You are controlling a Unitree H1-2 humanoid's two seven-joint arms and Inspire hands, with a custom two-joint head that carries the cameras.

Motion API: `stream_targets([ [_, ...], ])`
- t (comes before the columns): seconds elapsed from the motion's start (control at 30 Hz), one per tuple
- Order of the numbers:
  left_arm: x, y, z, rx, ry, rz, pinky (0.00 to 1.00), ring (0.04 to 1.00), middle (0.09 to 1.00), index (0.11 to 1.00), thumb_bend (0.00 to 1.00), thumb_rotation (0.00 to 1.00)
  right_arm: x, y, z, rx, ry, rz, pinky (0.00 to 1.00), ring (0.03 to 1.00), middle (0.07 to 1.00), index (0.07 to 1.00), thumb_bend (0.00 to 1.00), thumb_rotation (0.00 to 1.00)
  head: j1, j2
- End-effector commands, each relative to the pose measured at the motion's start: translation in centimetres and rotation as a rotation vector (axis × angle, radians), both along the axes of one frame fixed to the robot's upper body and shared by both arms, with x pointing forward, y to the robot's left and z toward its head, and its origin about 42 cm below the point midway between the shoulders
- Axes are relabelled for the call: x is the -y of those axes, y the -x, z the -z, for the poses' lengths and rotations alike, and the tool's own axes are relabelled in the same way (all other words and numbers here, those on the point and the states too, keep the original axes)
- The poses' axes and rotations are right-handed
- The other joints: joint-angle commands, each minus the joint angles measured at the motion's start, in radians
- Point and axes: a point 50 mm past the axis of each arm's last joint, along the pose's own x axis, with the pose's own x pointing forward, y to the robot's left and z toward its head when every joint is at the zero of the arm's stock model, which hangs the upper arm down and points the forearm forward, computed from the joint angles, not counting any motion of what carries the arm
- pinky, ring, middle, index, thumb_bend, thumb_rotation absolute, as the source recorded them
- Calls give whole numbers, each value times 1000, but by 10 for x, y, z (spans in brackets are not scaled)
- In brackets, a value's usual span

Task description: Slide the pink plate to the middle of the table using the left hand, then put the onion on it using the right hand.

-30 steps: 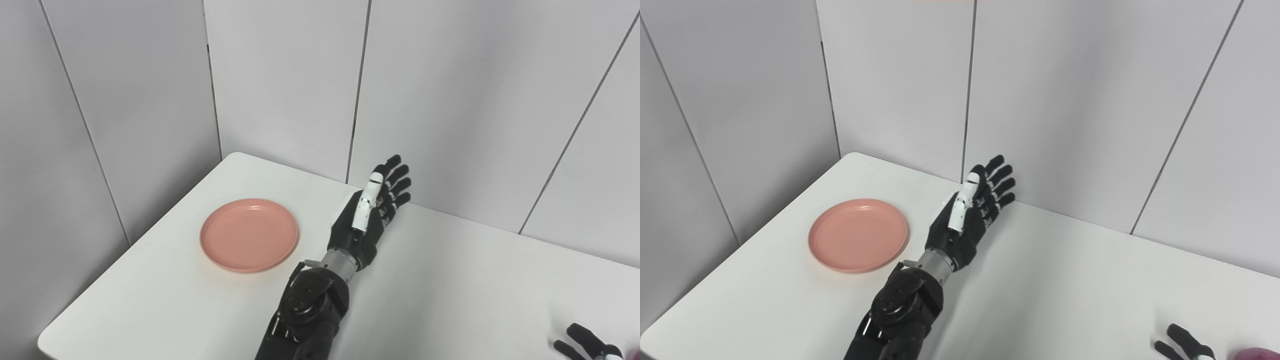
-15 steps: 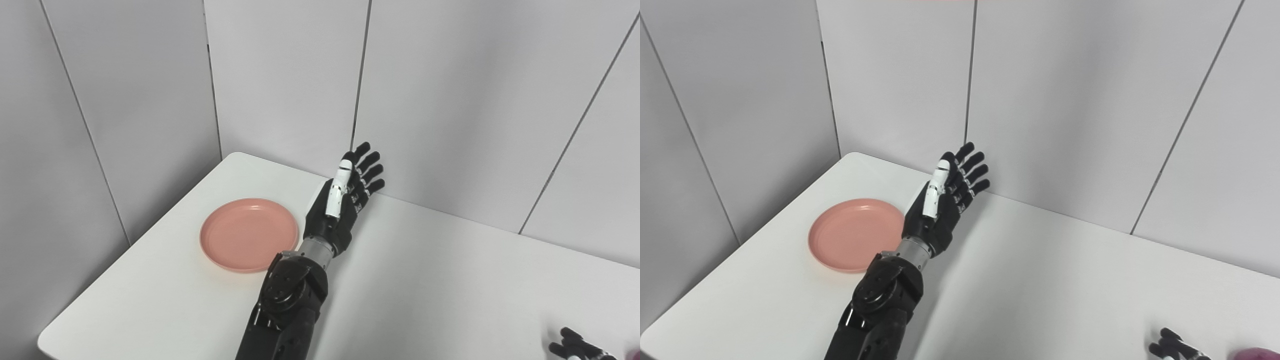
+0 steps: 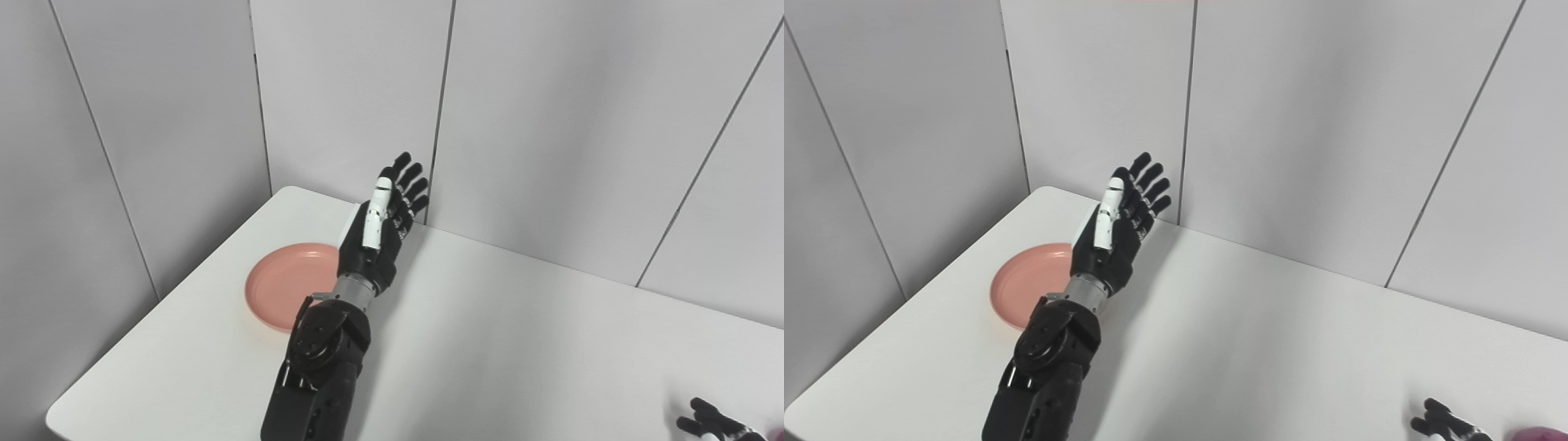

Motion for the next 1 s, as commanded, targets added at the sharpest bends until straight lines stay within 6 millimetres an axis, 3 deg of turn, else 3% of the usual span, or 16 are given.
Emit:
stream_targets([
  [0.0, -2, 0, -29, 124, 10, -17, 928, 956, 967, 960, 454, 1000, -1, -4, -18, 124, 6, -8, 310, 597, 687, 494, 478, 165, 0, -1],
  [0.77, -43, 17, -42, 175, 18, -196, 994, 977, 971, 959, 425, 1000, 4, -5, -21, 219, 67, -24, 391, 636, 740, 495, 481, 171, 22, -13],
  [0.97, -47, 21, -44, 193, 11, -254, 967, 974, 973, 953, 419, 1000, 3, -4, -21, 258, 78, -26, 439, 659, 753, 495, 480, 170, 26, -14],
])
